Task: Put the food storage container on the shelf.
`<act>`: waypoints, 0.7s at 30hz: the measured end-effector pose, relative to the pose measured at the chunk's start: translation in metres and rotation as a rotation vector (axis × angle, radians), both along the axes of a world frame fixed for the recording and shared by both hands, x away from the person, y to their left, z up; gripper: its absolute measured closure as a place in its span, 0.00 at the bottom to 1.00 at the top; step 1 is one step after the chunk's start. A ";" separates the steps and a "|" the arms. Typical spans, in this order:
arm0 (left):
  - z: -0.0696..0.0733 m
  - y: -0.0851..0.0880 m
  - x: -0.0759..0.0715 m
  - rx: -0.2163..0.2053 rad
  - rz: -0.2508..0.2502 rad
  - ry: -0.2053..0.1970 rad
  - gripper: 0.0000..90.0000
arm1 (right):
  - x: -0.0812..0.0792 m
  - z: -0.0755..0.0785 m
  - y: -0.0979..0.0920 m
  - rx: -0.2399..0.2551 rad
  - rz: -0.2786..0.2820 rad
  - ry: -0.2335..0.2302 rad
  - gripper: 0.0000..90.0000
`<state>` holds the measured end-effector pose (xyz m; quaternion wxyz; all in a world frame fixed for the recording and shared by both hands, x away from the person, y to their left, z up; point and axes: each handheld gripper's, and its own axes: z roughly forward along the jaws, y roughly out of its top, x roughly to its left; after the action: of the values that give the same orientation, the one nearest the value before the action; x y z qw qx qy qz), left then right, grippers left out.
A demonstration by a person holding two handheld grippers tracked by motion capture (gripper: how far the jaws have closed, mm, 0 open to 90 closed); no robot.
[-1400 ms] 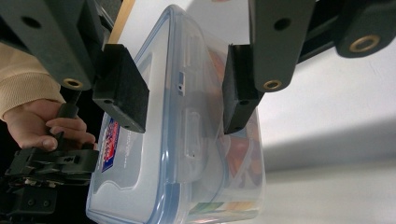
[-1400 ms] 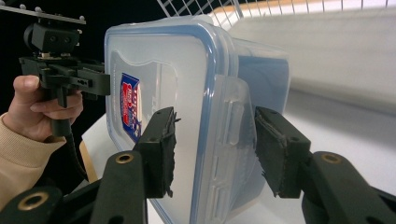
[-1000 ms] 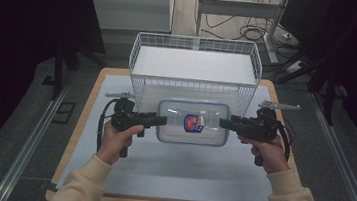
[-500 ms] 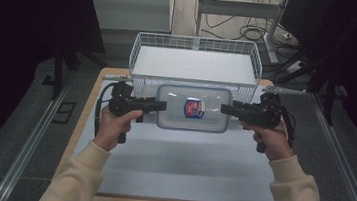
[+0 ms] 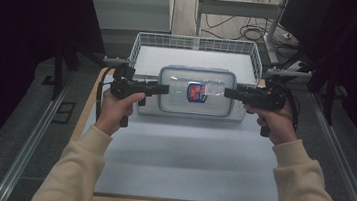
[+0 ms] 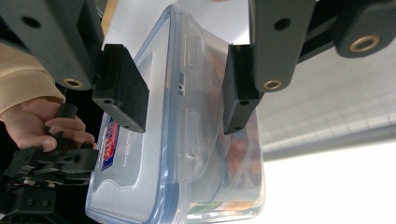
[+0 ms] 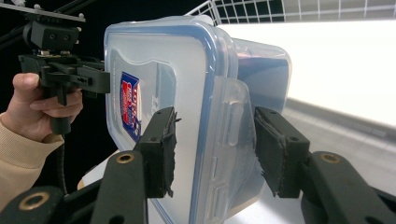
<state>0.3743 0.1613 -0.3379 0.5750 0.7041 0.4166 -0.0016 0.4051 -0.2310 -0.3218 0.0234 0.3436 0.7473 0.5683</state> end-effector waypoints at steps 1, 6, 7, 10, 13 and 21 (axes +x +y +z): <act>0.002 0.000 0.003 0.000 0.000 -0.002 0.58 | 0.002 0.003 0.000 -0.002 0.000 0.002 0.56; 0.013 0.000 0.017 0.005 -0.001 -0.014 0.58 | 0.015 0.014 0.000 -0.002 -0.006 -0.005 0.56; 0.015 0.000 0.019 0.005 0.001 -0.015 0.58 | 0.017 0.016 0.000 -0.004 -0.005 -0.006 0.56; 0.018 0.000 0.025 0.007 0.002 -0.014 0.58 | 0.026 0.020 0.000 -0.006 -0.007 -0.002 0.56; 0.022 0.000 0.038 0.007 -0.002 -0.009 0.58 | 0.034 0.023 0.001 -0.007 -0.011 0.002 0.56; 0.031 0.002 0.063 0.006 0.009 0.001 0.58 | 0.061 0.030 0.003 -0.004 -0.012 0.014 0.56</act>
<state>0.4371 0.1633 -0.3073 0.5729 0.7038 0.4201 0.0022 0.4656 -0.2282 -0.2919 0.0221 0.3520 0.7466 0.5640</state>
